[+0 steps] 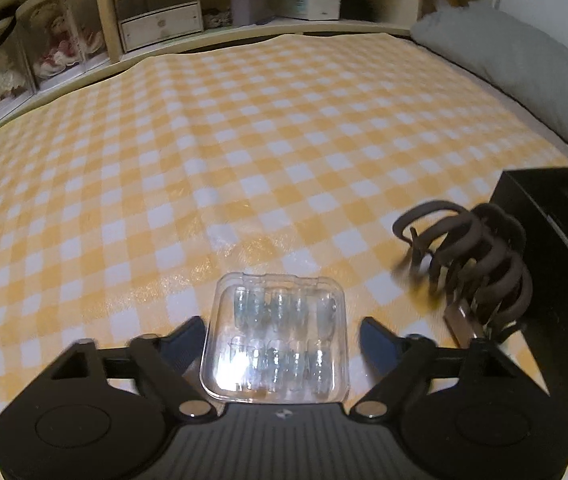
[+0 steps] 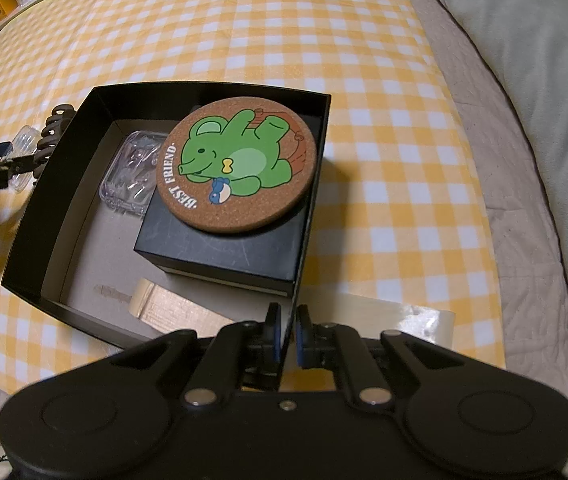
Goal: Organize rigid objects
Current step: 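Lower the blue-item case into the tray and open the left tool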
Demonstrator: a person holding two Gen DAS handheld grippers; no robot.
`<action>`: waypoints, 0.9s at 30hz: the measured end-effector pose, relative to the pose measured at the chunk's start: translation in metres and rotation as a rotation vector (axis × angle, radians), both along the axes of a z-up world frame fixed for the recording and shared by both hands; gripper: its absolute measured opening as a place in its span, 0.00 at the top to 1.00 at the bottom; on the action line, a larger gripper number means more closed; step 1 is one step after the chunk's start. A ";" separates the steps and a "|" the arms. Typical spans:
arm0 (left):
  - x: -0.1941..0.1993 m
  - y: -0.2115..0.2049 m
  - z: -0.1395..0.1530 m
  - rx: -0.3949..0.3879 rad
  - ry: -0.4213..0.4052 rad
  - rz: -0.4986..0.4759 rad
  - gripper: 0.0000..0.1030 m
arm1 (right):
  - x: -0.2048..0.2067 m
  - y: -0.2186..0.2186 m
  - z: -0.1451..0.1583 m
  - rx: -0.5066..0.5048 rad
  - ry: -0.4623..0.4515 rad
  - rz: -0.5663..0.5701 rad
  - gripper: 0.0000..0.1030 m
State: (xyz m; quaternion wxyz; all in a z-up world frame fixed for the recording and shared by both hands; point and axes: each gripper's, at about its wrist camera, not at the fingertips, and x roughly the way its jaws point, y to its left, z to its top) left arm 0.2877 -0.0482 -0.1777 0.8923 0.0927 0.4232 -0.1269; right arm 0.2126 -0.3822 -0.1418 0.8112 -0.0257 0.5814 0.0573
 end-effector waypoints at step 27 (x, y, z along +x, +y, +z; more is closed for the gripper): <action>-0.051 -0.082 0.091 -0.376 -0.009 0.067 0.29 | 0.000 0.000 -0.001 -0.007 0.000 0.004 0.93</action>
